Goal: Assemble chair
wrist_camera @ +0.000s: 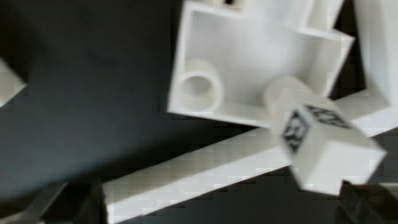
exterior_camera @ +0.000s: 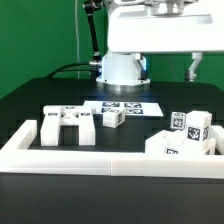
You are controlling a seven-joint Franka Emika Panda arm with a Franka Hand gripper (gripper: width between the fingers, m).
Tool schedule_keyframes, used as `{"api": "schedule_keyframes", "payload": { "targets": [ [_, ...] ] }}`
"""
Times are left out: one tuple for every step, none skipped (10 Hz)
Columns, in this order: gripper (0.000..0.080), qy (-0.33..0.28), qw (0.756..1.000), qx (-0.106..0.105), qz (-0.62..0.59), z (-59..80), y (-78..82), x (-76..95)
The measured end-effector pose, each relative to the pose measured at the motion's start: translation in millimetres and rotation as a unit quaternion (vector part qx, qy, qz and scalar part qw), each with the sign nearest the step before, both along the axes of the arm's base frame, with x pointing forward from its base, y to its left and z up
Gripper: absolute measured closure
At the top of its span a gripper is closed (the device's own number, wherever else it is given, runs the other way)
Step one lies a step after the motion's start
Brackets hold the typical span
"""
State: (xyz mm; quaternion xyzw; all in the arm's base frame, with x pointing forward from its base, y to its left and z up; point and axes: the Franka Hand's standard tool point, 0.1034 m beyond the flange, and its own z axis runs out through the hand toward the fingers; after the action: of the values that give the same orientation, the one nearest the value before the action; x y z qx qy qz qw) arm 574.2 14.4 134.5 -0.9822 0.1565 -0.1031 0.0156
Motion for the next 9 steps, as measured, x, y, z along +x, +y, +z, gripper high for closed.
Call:
{"api": "schedule_keyframes", "payload": {
  "targets": [
    [0.015, -0.001, 1.0, -0.004, 0.011, 1.6, -12.3, 0.4],
    [0.015, -0.003, 1.0, -0.005, 0.008, 3.7, -22.0, 0.6],
    [0.015, -0.001, 1.0, -0.005, 0.01, 2.0, -18.2, 0.3],
    [0.015, -0.001, 1.0, -0.005, 0.012, 1.4, -17.1, 0.2],
    [0.015, -0.001, 1.0, -0.006, 0.012, 1.4, -18.8, 0.2],
    [0.015, 0.0, 1.0, -0.006, 0.011, 1.1, -20.9, 0.0],
    [0.015, 0.0, 1.0, -0.009, 0.019, -0.2, -25.2, -1.2],
    [0.015, 0.005, 1.0, -0.013, 0.021, -5.1, -45.9, -7.8],
    [0.015, 0.009, 1.0, -0.016, 0.014, -10.7, -65.7, -16.6]
  ]
}}
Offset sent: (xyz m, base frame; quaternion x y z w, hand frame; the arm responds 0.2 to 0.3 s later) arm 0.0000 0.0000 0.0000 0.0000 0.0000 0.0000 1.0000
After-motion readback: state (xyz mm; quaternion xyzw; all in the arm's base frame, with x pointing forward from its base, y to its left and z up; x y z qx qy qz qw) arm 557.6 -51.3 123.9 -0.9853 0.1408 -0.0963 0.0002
